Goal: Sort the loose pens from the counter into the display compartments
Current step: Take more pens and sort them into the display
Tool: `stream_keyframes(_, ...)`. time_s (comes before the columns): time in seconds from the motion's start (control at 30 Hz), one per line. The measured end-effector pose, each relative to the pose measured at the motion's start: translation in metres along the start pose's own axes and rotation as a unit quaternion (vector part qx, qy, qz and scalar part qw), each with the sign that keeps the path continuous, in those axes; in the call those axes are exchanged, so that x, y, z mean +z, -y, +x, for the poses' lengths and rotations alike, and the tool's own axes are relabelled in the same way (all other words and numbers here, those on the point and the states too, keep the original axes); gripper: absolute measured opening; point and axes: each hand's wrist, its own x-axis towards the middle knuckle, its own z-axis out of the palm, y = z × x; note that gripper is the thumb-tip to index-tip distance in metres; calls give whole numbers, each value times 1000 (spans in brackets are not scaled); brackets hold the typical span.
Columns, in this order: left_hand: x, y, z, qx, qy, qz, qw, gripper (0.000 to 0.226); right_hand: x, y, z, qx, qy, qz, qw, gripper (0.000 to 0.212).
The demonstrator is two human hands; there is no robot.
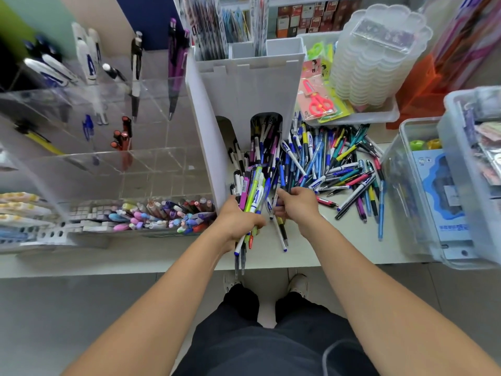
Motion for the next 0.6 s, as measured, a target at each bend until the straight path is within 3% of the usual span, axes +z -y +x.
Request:
stream_keyframes(0.13, 0, -5, -12, 26, 2, -53, 998, 32, -12, -5, -17, -128, -27, -208, 969, 48)
stream_keyframes(0.3, -11, -9, -21, -9, 28, -105, 994, 22, -15, -15, -36, -204, -42, -244, 947, 40)
stream_keyframes(0.43, -13, -11, -17, -12, 27, -111, 993, 24, -11, -5, -43, -151, -34, -99, 983, 21)
stream_keyframes(0.5, -9, -13, -12, -2, 33, -101, 994, 29, -7, 5, -47, -75, 51, 11, 996, 32)
stream_keyframes(0.6, -2, -17, -12, 39, 63, -48, 996, 41, 2, 16, -54, -2, 188, 126, 974, 41)
